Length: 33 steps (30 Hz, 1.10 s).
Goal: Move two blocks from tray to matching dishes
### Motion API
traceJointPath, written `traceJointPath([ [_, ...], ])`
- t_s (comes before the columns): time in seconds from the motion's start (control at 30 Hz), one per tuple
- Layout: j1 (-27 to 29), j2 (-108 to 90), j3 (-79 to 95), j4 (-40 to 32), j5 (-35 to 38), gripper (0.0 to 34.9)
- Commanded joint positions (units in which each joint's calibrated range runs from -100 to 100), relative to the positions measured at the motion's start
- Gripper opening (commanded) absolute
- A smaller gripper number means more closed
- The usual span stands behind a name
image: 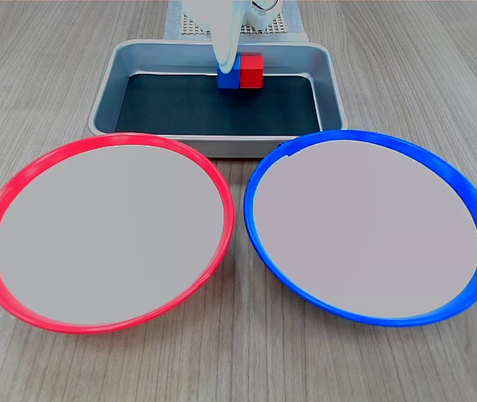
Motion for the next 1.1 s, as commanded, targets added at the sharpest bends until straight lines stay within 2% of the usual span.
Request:
traceJointPath([
  [0.0, 0.53, -0.26, 0.09, 0.11, -0.24, 0.4],
  [1.07, -0.22, -0.26, 0.09, 0.11, 0.20, 0.4],
])
